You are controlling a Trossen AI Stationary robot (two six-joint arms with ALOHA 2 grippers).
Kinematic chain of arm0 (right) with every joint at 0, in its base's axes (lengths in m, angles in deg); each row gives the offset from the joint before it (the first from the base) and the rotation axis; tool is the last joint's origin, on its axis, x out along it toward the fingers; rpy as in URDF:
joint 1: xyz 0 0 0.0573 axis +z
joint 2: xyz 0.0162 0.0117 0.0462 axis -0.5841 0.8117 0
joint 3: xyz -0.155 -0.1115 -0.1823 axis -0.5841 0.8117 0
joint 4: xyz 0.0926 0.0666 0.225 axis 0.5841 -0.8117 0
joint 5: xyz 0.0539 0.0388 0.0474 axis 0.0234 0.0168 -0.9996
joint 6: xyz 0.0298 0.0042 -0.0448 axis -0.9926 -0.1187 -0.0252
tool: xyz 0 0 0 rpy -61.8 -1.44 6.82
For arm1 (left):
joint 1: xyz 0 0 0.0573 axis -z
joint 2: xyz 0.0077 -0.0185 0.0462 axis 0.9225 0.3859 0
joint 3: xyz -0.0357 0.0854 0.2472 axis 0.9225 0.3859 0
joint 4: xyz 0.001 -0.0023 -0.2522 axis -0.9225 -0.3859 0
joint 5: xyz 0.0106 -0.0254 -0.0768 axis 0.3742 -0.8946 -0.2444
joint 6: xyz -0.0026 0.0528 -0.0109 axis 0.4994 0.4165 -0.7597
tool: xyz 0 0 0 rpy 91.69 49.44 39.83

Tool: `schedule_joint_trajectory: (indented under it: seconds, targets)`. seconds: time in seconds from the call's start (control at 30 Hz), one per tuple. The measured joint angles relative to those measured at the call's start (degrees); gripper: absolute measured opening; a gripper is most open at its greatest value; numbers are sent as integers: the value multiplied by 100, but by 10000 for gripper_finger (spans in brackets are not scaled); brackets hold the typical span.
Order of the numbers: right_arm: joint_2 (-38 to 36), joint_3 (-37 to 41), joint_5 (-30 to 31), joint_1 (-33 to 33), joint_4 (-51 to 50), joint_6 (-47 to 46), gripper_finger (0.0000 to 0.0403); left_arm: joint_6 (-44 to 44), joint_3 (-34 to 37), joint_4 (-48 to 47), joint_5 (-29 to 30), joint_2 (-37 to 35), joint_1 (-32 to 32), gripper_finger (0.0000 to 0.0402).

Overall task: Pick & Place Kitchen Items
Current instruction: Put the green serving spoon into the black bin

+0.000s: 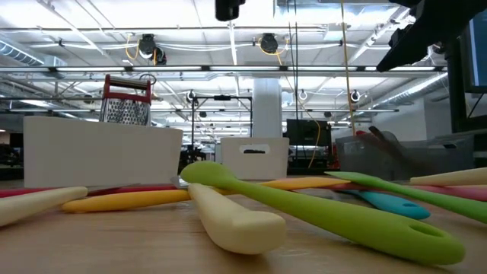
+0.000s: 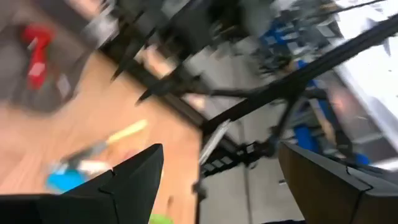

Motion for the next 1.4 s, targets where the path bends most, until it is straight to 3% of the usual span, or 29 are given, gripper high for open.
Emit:
schedule_joint_trajectory:
  seconds: [0.23, 0.53, 0.67, 1.0, 1.3, 1.4]
  targets:
    - [0, 0, -2, 82, 182, 196, 202, -1051, 2, -781, 1303, 2, 885, 324]
    - [0, 0, 3, 82, 360, 781, 201, -2958, -2, -953, 3248, 203, 1977, 324]
    - [-1, 0, -3, 80, 592, 1094, 201, -3878, 2, -971, 3819, 500, 2391, 324]
    - [-479, 0, -6, 76, 510, 1402, 201, -5520, 4, -1189, 4170, 1229, 2848, 324]
    - [-1300, 0, -165, 76, 307, 1270, 201, -5052, -4, -1068, 4025, 1402, 2791, 324]
    - [-1434, 0, -163, 76, 224, 1297, 201, -5390, -2, -1025, 3996, 1421, 2784, 324]
